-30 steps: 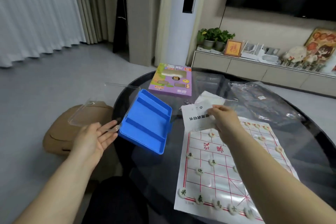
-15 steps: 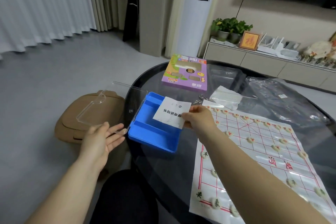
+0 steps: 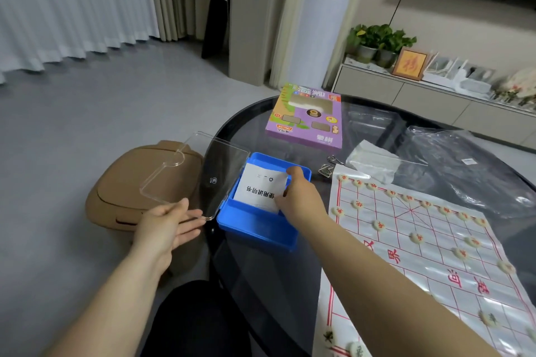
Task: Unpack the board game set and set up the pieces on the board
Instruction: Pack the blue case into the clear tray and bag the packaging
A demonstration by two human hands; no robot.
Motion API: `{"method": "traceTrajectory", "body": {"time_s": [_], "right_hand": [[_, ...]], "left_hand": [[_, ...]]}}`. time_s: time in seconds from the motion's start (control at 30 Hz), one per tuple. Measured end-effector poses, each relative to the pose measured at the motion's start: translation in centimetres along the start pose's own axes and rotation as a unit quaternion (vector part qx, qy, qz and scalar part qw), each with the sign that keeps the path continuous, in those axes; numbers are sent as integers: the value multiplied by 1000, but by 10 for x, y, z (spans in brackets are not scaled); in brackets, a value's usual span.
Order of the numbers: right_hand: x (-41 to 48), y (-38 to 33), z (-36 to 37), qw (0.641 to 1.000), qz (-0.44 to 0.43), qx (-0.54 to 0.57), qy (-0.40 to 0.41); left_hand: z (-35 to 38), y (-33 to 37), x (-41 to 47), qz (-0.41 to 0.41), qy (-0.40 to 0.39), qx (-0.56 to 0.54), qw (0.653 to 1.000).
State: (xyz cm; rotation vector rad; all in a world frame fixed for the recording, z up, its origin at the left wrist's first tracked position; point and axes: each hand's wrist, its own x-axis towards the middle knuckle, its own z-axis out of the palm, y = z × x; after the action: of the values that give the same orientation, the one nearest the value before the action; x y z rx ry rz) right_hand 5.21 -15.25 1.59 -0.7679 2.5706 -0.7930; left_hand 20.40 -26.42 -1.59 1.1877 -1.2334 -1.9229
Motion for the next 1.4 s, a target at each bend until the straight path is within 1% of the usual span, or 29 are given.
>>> {"method": "traceTrajectory", "body": {"time_s": [0.1, 0.17, 0.23, 0.3, 0.33, 0.43, 0.53, 0.6, 0.67, 0.7, 0.77, 0.8, 0.87, 0.9, 0.97, 1.03, 1.1, 1.13, 1.2, 1.23, 1.3, 1.4], "right_hand": [[2, -2, 1, 997, -9, -77, 2], [2, 0, 0, 987, -39, -152, 23], [3, 3, 0, 971, -114, -207, 42], [5, 6, 1, 948, -206, -241, 29], [6, 8, 1, 939, -230, -254, 15], [9, 15, 3, 933, -226, -280, -1], [11, 18, 1, 932, -218, -289, -5], [12, 18, -1, 929, -217, -299, -8], [15, 18, -3, 927, -214, -307, -10], [16, 18, -4, 928, -211, -306, -10], [19, 19, -5, 932, -203, -300, -11], [20, 20, -6, 934, -201, -297, -9], [22, 22, -8, 936, -200, -289, -7], [23, 24, -9, 938, -202, -281, -10], [23, 28, -12, 945, -214, -246, -16], [25, 35, -20, 954, -227, -196, 3], [32, 43, -31, 965, -216, -143, 51], [38, 47, -37, 971, -197, -111, 80], [51, 58, -51, 981, -139, -56, 125], [58, 63, -58, 984, -109, -45, 135], [70, 73, -68, 989, -70, -61, 119], [85, 77, -71, 986, -77, -132, 61]], "left_hand": [[-1, 1, 4, -3, 1, 26, 1000], [-3, 1, 7, -6, 4, 48, 999], [-4, 1, 11, -10, 10, 65, 998], [-6, 0, 15, -12, 16, 86, 996], [-7, -1, 16, -10, 19, 97, 995], [-11, -4, 17, 11, 25, 147, 989], [-16, -2, 14, 37, 40, 228, 972], [-18, 2, 10, 82, 85, 289, 950], [-14, 5, 2, 169, 129, 310, 927], [-9, 5, -4, 211, 125, 305, 920], [8, 2, -15, 279, 67, 327, 900], [18, 2, -17, 302, 28, 371, 878], [37, -3, -13, 369, -60, 464, 803], [48, -4, -10, 379, -88, 502, 772], [63, -7, -3, 367, -109, 566, 730], [71, -15, 9, 358, -126, 623, 684], [72, -17, 12, 356, -124, 645, 665], [72, -16, 11, 352, -121, 654, 659], [70, -21, 13, 380, -103, 654, 647], [70, -21, 13, 383, -90, 660, 640], [71, -22, 14, 384, -81, 673, 627], [73, -23, 15, 403, -73, 671, 618]]}}
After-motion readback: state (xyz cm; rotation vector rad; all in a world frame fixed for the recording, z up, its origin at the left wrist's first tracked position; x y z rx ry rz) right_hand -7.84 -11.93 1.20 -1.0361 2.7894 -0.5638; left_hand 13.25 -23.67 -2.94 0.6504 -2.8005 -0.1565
